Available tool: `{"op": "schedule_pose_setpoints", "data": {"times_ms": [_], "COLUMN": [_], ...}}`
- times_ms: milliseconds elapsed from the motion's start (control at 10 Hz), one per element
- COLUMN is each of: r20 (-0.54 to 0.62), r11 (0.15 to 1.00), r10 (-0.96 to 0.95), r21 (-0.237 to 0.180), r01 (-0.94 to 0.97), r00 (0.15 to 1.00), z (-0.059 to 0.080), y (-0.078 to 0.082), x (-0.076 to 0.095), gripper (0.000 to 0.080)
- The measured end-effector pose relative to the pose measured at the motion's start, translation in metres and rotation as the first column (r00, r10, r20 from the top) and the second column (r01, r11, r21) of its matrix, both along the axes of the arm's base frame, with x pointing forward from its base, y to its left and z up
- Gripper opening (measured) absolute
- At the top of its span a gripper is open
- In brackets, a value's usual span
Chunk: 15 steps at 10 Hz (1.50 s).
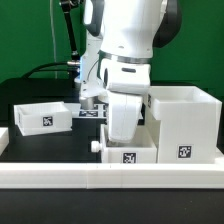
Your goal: Assemble drawer
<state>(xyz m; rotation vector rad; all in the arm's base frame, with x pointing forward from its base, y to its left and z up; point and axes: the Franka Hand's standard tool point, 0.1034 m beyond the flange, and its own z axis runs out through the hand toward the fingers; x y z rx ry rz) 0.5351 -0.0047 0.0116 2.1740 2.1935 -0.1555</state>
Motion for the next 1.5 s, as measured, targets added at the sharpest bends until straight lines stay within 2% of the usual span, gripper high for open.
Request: {"op": "schedule_pose_setpoints", "data": {"times_ms": [700,1200,1500], "r20": [0.023,0.053,0.050], "r11": [1.000,0.999,1.000], "r10": [-0.008,0.020,0.018], "r21": [0.012,0.025,0.024], "r01": [0.008,-0.022,-0.019], "r00": [1.000,0.998,0.999], "z": [-0.002,-0.003,-0.003], "y": [0.000,0.010,0.009], "x": [-0.003,-0.003,-0.003], "gripper": [0.0042,0.0042,0.0042]}}
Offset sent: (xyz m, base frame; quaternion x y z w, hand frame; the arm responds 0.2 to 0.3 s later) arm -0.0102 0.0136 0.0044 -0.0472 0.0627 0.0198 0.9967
